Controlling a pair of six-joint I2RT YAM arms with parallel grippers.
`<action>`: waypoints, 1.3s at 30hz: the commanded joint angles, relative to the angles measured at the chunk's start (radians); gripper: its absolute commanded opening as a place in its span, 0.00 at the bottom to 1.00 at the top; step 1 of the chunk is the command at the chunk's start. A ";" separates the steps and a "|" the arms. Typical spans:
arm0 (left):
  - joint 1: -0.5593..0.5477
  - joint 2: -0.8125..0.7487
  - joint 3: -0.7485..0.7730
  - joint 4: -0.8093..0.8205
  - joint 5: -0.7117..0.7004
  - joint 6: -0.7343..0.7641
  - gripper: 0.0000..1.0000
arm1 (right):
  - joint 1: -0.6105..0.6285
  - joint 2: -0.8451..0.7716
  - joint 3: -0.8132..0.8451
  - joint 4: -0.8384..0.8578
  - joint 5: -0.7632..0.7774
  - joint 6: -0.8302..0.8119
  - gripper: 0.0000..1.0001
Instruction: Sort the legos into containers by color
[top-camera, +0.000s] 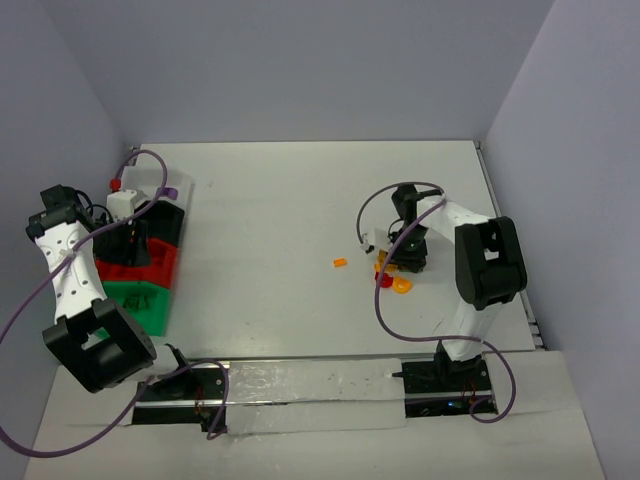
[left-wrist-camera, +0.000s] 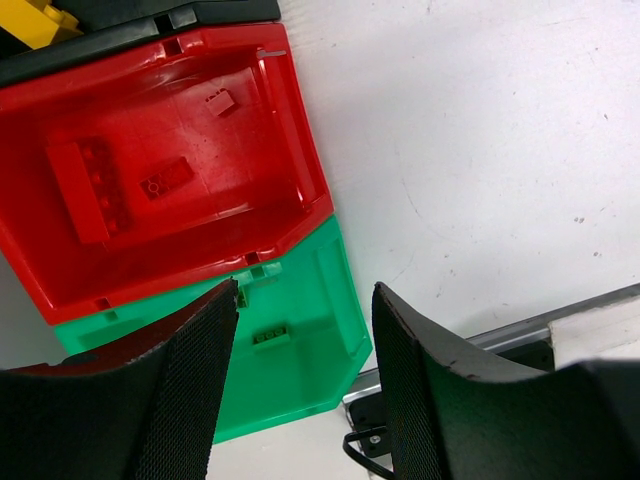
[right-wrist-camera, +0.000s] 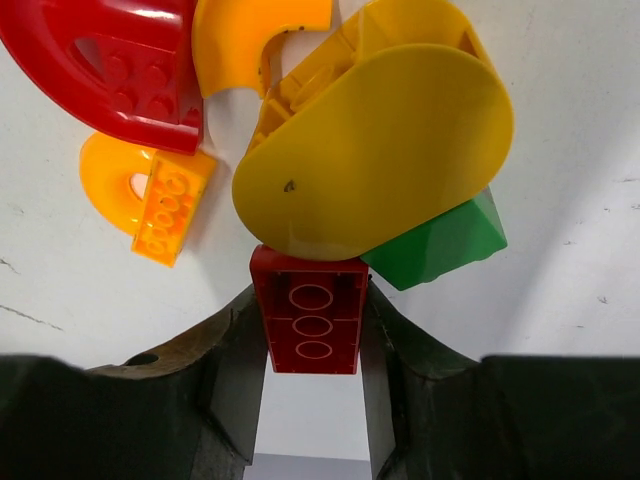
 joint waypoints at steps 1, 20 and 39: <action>-0.007 -0.007 0.021 0.012 0.055 0.000 0.62 | -0.003 -0.044 0.009 -0.011 0.010 0.020 0.25; -0.388 -0.142 0.028 0.546 0.757 -0.553 0.75 | 0.215 -0.123 0.547 0.149 -0.981 0.926 0.00; -0.784 -0.079 -0.094 1.101 0.716 -1.104 0.79 | 0.323 -0.192 0.355 0.734 -1.162 1.518 0.00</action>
